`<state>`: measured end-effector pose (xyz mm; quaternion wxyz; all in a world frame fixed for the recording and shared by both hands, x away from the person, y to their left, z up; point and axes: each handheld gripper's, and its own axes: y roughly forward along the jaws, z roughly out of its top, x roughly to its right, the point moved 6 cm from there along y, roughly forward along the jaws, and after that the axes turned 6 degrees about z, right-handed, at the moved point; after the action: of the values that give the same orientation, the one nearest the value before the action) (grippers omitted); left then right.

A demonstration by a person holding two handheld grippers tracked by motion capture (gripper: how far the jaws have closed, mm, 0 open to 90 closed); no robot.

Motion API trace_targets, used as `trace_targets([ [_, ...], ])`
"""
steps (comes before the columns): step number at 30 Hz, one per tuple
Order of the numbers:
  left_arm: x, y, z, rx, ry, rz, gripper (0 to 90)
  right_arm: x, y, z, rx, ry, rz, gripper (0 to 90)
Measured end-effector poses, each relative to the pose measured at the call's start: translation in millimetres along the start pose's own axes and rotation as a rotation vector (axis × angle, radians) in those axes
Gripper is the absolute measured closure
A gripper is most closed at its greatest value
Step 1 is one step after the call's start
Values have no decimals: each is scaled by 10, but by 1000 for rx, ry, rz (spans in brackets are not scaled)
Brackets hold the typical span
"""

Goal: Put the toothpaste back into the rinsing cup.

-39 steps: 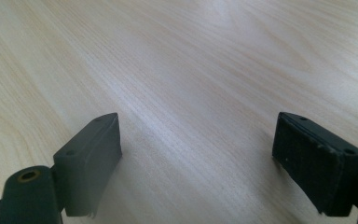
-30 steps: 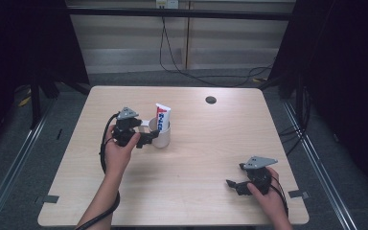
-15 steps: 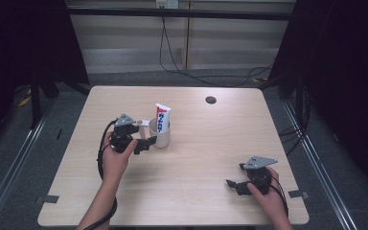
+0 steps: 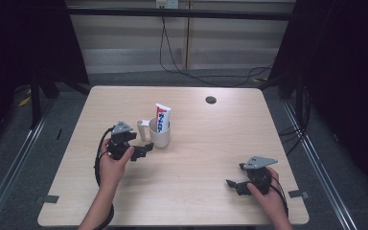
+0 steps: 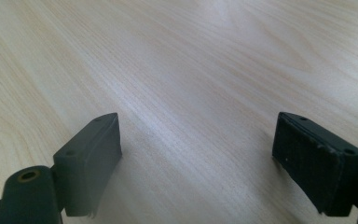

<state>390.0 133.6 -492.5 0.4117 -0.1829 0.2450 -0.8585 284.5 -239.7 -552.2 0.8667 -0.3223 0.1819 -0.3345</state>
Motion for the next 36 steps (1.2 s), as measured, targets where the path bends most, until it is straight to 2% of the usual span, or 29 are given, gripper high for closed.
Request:
trace_targets([
  [14, -85, -8, -280, -26, -31, 13, 151, 0, 0, 0, 0, 1, 0, 149],
  [16, -93, -10, -322, -36, -21, 15, 152, 0, 0, 0, 0, 0, -1, 149],
  [23, -110, -6, -434, -50, -35, 19, 152, -1, 0, 0, 0, 1, -1, 149],
  [25, -123, -11, -462, -64, -24, 21, 153, 0, 0, 0, 0, 0, -1, 149],
  [36, -202, -29, -610, -95, -20, 53, 154, 0, 0, 0, 0, 0, -1, 149],
])
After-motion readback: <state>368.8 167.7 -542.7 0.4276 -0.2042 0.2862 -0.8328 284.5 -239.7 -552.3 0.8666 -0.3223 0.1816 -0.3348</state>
